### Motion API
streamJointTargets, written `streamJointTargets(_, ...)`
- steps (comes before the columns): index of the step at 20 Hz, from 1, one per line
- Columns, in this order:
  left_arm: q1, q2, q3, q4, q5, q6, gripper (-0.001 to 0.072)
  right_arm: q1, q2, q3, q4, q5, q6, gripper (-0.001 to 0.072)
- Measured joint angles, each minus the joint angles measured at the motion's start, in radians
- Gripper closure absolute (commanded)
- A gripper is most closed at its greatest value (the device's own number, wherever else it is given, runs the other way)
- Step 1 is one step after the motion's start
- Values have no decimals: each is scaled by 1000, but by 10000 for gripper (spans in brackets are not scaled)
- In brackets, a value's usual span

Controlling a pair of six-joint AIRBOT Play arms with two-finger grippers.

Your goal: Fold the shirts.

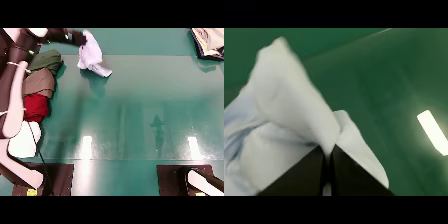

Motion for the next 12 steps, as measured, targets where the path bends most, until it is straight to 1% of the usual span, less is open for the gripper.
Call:
streamJointTargets(3,-24,150,39,-186,-118,142,686,0,0,108,0,0,0,698)
streamJointTargets(5,-59,241,40,-245,-200,191,686,0,0,175,0,2,0,698)
streamJointTargets(7,-107,324,1,-283,-252,219,686,0,0,233,0,12,0,698)
streamJointTargets(9,-163,377,-57,-275,-299,235,685,4,0,274,0,37,0,698)
streamJointTargets(12,-240,413,-189,-174,-314,237,685,23,4,303,0,85,0,698)
